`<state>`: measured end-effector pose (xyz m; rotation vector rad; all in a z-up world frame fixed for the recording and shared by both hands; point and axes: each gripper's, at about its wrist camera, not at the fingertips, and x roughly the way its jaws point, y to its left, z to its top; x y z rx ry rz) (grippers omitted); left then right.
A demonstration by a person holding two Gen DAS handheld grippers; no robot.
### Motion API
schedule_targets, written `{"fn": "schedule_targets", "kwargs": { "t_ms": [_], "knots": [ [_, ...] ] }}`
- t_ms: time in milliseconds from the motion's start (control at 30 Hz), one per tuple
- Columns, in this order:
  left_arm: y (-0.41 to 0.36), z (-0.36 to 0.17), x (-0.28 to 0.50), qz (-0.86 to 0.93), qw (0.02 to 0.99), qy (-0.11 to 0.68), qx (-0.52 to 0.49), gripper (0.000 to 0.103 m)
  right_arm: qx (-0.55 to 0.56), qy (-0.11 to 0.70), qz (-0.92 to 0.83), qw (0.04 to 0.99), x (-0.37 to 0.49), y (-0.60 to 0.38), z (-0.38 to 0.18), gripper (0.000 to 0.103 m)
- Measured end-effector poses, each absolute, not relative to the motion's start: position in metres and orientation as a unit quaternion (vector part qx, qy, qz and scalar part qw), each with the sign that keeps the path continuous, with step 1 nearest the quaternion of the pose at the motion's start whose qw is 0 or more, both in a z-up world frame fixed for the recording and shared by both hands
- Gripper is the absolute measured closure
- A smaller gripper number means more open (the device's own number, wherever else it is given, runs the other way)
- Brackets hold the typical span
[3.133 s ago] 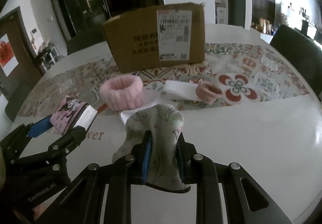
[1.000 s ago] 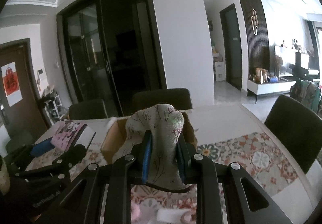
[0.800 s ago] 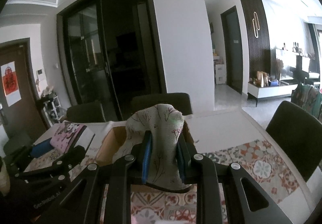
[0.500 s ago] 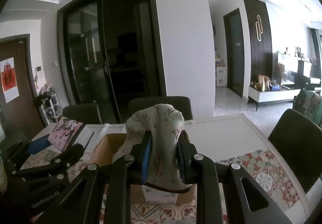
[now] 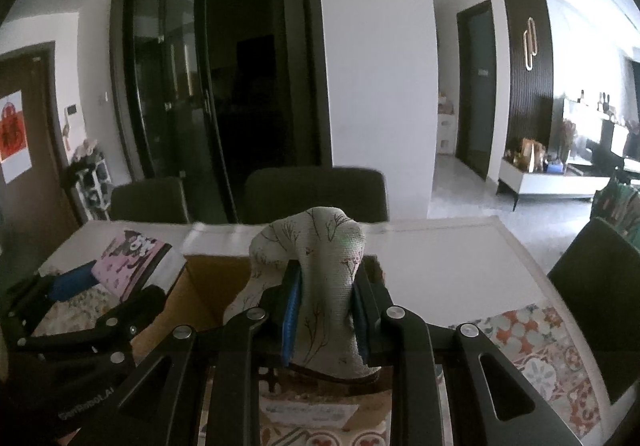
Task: Organize soft objects
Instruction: 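Open both tools to drop the pouch and tissue pack into the box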
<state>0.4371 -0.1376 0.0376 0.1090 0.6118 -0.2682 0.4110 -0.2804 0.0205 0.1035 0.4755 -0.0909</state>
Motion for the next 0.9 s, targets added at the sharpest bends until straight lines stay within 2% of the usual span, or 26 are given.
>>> {"fn": "schedule_targets", "kwargs": {
  "t_ms": [300,467,533,667,767,900],
  "knots": [
    [-0.145,0.010,0.456,-0.143,0.928,0.339,0.064,0.029,0.046,0.293,-0.032,0.954,0.437,-0.284,-0.014,0.077],
    [-0.149,0.000,0.462,-0.153,0.917,0.362,0.067,0.029,0.047,0.321,-0.026,0.945,0.445,-0.288,-0.026,0.073],
    [-0.149,-0.004,0.463,-0.156,0.914,0.369,0.067,0.029,0.048,0.327,-0.025,0.944,0.446,-0.289,-0.028,0.067],
    [-0.150,-0.006,0.463,-0.165,0.908,0.380,0.064,0.029,0.050,0.329,-0.026,0.943,0.445,-0.294,-0.029,0.060],
    [-0.149,-0.004,0.462,-0.162,0.910,0.376,0.067,0.024,0.050,0.327,-0.027,0.943,0.443,-0.295,-0.026,0.053],
    [-0.147,0.003,0.456,-0.157,0.914,0.368,0.069,0.024,0.049,0.328,-0.026,0.943,0.440,-0.296,-0.021,0.050]
  ]
}}
